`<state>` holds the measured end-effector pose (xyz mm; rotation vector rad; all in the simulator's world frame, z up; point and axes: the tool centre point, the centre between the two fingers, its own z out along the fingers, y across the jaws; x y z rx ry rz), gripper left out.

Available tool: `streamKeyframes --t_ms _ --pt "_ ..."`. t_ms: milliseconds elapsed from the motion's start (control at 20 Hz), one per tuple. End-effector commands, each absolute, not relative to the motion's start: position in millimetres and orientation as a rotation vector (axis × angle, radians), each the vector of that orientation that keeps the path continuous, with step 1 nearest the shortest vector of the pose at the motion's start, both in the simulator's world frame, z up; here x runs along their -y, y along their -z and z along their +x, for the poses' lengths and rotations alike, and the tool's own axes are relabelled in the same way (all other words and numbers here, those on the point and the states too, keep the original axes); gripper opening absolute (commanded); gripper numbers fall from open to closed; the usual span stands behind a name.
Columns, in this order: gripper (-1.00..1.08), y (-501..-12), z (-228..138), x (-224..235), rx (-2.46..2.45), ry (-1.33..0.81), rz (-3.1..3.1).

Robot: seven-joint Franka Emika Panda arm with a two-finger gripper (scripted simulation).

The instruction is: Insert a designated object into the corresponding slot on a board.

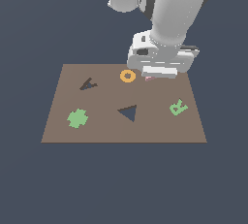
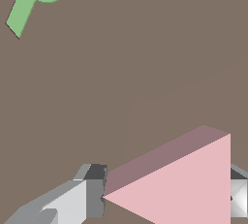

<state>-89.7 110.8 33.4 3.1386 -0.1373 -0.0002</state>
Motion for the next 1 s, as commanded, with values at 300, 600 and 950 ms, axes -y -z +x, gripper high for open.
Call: streamKeyframes --t_ms 300,600,950 --pt "-1.00 -34 -94 -103 -0.018 0.000 3.142" --pt "-1.00 -34 -100 -93 -0.220 -0.001 3.134" --pt "-1.00 -35 -105 -76 -0.543 -0.001 3.094"
